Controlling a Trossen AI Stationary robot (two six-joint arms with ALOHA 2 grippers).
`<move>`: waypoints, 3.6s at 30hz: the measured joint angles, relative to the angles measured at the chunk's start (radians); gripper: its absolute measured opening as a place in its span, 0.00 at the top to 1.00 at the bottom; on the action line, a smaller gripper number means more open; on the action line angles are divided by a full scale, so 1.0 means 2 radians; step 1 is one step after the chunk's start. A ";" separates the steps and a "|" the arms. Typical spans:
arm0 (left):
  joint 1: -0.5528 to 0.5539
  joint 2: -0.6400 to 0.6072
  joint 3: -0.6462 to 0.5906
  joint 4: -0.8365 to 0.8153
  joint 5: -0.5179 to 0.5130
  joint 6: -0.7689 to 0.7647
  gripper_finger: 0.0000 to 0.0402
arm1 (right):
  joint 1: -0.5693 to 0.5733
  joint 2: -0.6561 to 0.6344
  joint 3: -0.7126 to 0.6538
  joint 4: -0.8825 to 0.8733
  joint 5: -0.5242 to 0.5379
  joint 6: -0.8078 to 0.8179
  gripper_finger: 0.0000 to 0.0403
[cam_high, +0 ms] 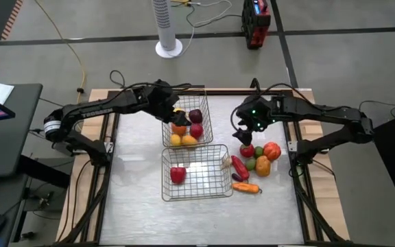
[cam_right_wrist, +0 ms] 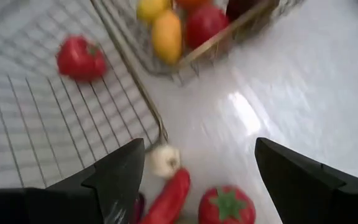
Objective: Sort produce into baskets
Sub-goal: Put the red tomato into the top wire basket, then put the top green lime into the top wire basket
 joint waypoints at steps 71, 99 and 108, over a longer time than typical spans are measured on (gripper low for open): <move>0.058 -0.132 0.000 0.035 0.066 0.120 0.10 | 0.009 0.107 -0.005 0.424 0.105 -0.132 0.12; 0.058 -0.168 0.000 0.018 0.022 0.154 0.10 | 0.008 0.029 -0.005 -0.024 0.079 0.023 0.03; 0.058 -0.162 0.000 0.022 0.018 0.169 0.10 | -0.013 0.088 -0.005 -0.211 -0.016 0.117 0.04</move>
